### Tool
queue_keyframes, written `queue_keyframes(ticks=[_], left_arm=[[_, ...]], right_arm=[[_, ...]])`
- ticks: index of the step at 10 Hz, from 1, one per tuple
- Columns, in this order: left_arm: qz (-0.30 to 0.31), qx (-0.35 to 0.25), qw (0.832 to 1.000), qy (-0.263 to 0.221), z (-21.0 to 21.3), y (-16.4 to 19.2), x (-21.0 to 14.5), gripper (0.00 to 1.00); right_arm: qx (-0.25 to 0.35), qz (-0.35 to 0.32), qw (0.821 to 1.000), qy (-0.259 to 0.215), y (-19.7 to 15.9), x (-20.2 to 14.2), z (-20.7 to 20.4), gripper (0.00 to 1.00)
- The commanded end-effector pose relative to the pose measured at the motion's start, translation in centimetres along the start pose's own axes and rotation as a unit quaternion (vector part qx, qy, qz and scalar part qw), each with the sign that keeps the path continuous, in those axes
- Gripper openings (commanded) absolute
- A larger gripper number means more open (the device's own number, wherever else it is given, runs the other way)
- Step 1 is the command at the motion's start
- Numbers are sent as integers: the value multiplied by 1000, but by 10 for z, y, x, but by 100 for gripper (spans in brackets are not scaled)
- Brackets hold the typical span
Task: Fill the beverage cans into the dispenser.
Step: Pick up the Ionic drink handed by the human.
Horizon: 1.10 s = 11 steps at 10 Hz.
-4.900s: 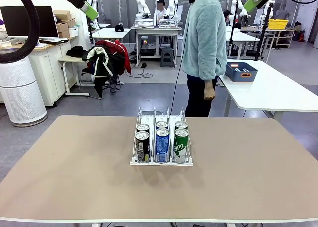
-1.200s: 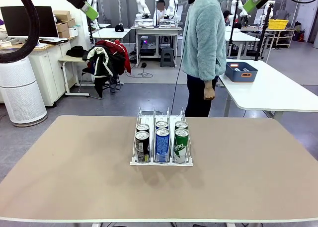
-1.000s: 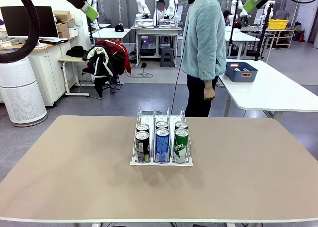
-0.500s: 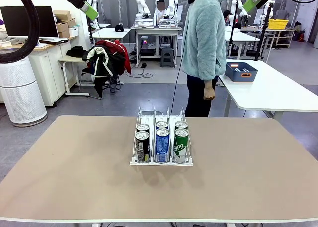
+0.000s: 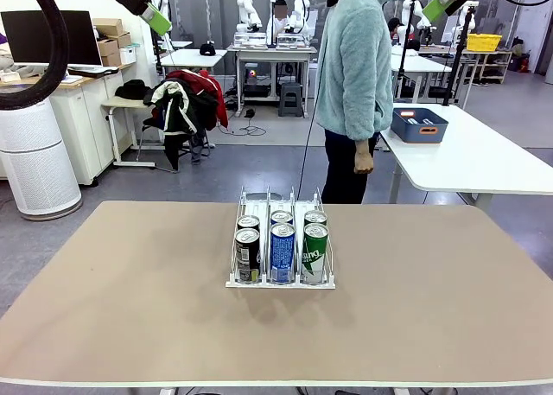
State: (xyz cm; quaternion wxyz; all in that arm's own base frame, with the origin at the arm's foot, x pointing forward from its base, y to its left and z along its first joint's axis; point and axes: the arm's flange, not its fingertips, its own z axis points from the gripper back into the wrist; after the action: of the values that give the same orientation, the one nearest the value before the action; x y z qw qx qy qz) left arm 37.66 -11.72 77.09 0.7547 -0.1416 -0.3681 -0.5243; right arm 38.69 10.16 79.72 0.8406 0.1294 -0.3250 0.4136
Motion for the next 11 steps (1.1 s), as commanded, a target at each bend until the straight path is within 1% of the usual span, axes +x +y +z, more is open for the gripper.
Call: queue_keyframes(ticks=[1,11], left_arm=[[2,0,1000,0,0,1,-1,100],[2,0,1000,0,0,1,-1,100]], right_arm=[[2,3,1000,-2,-1,-1,0,100],[2,3,1000,-2,-1,-1,0,100]])
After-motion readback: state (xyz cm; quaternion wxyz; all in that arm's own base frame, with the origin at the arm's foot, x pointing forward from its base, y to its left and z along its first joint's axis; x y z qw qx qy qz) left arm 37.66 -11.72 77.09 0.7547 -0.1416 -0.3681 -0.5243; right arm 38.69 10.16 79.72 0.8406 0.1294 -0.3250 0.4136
